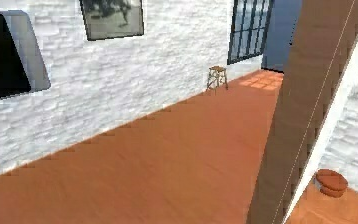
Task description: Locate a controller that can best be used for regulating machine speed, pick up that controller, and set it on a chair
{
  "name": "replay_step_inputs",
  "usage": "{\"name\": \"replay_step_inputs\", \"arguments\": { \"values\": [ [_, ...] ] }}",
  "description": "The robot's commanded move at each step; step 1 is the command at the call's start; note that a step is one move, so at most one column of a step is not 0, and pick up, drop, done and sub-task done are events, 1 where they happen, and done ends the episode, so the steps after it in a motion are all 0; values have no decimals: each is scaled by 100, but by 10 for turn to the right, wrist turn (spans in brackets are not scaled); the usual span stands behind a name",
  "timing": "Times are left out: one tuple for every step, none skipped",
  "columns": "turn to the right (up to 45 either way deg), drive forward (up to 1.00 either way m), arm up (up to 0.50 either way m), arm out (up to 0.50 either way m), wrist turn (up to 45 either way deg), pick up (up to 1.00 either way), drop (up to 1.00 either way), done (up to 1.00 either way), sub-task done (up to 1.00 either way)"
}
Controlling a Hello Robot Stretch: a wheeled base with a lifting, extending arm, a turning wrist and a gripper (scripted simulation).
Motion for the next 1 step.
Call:
{"name": "replay_step_inputs", "arguments": {
  "values": [
    [210,0,0,0,0,0,0,0,0]
  ]
}}
